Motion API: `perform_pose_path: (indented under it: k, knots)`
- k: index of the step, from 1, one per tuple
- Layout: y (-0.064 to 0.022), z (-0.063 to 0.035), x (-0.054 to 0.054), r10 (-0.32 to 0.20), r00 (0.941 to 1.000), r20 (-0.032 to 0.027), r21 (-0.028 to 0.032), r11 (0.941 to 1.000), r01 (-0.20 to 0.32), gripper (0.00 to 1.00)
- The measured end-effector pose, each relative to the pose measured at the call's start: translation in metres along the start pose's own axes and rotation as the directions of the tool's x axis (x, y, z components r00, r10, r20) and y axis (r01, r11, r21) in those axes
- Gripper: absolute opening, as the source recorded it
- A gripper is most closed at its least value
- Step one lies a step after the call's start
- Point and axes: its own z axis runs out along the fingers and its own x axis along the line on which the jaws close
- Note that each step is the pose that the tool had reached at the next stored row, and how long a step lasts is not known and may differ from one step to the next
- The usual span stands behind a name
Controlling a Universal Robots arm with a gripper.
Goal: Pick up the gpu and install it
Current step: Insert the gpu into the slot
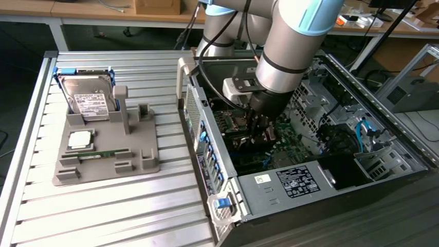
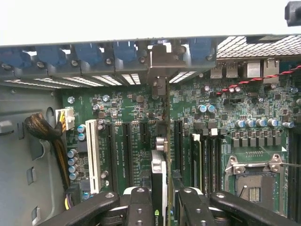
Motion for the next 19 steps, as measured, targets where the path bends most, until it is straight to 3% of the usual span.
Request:
perform_pose_path:
  k: [13, 19]
  knots:
    - [0.0002, 0.0012, 0.0002, 0.000, 1.0000, 0.0010, 0.0002, 1.0000, 0.000, 0.27]
    - [0.0010, -0.0034, 0.0004, 0.004, 1.0000, 0.0010, 0.0032, 1.0000, -0.004, 0.27]
